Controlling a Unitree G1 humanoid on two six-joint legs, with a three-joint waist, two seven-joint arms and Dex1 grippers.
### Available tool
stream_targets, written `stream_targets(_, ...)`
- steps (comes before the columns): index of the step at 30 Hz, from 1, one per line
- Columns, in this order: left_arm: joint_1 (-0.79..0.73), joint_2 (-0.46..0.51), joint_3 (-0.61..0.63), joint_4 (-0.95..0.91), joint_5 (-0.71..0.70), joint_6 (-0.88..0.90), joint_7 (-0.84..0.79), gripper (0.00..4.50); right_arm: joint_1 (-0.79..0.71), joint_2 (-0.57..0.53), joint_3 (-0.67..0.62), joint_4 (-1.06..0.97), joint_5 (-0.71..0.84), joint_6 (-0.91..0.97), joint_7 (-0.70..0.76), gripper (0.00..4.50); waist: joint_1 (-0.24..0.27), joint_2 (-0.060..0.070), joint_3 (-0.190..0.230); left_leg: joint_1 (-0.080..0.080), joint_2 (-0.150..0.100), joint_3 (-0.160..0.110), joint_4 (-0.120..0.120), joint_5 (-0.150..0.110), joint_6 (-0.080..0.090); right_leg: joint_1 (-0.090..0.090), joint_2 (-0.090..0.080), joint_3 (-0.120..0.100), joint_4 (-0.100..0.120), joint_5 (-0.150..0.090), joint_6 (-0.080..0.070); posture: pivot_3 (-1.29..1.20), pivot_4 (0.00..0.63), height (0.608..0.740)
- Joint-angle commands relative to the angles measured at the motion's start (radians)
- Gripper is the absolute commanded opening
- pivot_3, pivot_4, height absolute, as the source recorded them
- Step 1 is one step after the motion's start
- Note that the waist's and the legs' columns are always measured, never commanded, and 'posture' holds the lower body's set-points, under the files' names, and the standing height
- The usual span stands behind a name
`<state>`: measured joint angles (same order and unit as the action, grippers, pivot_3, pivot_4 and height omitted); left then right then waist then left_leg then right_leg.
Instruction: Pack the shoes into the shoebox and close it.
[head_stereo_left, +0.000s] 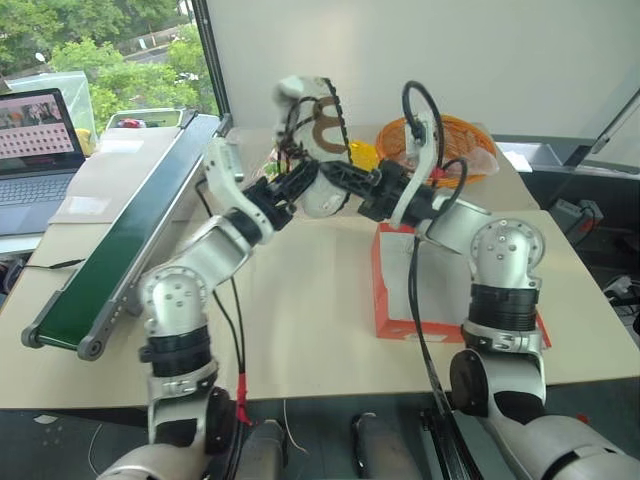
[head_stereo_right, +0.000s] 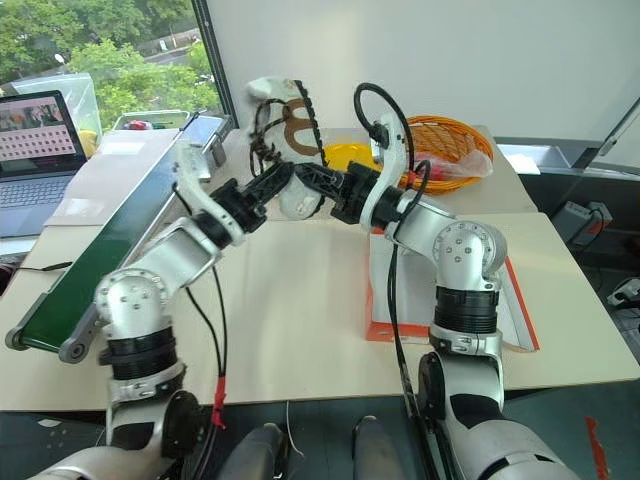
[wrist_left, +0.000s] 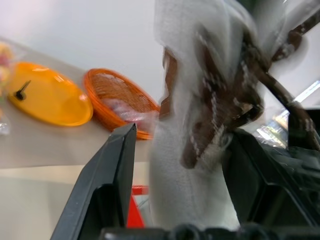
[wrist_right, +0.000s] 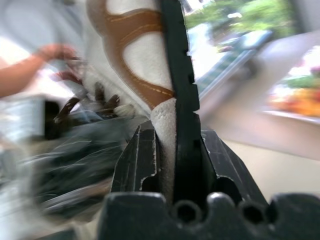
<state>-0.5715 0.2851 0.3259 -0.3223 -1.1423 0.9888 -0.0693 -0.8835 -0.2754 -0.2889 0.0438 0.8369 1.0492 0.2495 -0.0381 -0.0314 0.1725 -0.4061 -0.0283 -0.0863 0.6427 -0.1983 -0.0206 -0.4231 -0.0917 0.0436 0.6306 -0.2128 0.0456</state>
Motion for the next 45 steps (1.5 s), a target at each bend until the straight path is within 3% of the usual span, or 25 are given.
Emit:
stream_targets(1, 0.054, 0.063, 0.000, -0.052, -0.050, 0.033, -0.059, 2.68, -0.032, -0.059, -0.074, -0.052, 0.010, -0.016, -0.039, 0.44, 0.002, 0.000, 0.000, 0.000, 0.000, 0.000, 0.000, 0.000, 0.000, 0.000, 0.000, 0.000, 0.000, 0.000, 0.000, 0.00, 0.150, 0.740)
stream_targets(10, 0.062, 0.070, -0.129, -0.025, 0.031, -0.016, -0.145, 2.68, 0.038, -0.224, -0.109, -0.218, 0.012, 0.215, -0.170, 0.44, 0.004, 0.000, 0.000, 0.000, 0.000, 0.001, 0.000, 0.000, 0.000, 0.001, 0.000, 0.000, -0.001, 0.000, 0.000, 0.00, 0.150, 0.740)
stream_targets(17, 0.099, 0.257, -0.387, -0.093, 0.303, -0.129, -0.427, 2.68, 0.252, -0.377, -0.114, -0.323, -0.039, 0.358, -0.182, 0.44, 0.007, 0.000, 0.000, 0.000, 0.000, 0.002, -0.001, -0.001, 0.001, 0.001, 0.000, 0.000, -0.002, 0.000, 0.000, 0.00, 0.150, 0.740)
stream_targets(23, 0.085, 0.268, -0.434, -0.077, 0.382, -0.191, -0.518, 2.68, 0.343, -0.373, -0.120, -0.311, -0.090, 0.329, -0.174, 0.44, -0.005, 0.001, 0.000, 0.000, 0.002, 0.005, -0.001, -0.001, 0.001, 0.001, 0.001, 0.003, -0.002, -0.001, 0.000, 0.00, 0.150, 0.740)
stream_targets(31, 0.092, 0.246, -0.411, -0.075, 0.414, -0.188, -0.514, 2.68, 0.456, -0.340, -0.073, -0.293, -0.174, 0.262, -0.143, 0.44, -0.002, 0.001, 0.000, 0.000, 0.002, 0.005, -0.001, -0.001, 0.002, 0.001, 0.001, 0.003, -0.003, -0.002, 0.002, 0.00, 0.150, 0.740)
stream_targets(45, 0.117, 0.210, -0.398, -0.097, 0.428, -0.173, -0.490, 2.68, 0.523, -0.289, -0.075, -0.411, -0.222, 0.331, -0.150, 0.44, 0.000, 0.001, 0.000, 0.001, 0.002, 0.005, -0.001, -0.001, 0.002, 0.002, 0.001, 0.003, -0.002, -0.003, 0.005, 0.00, 0.150, 0.740)
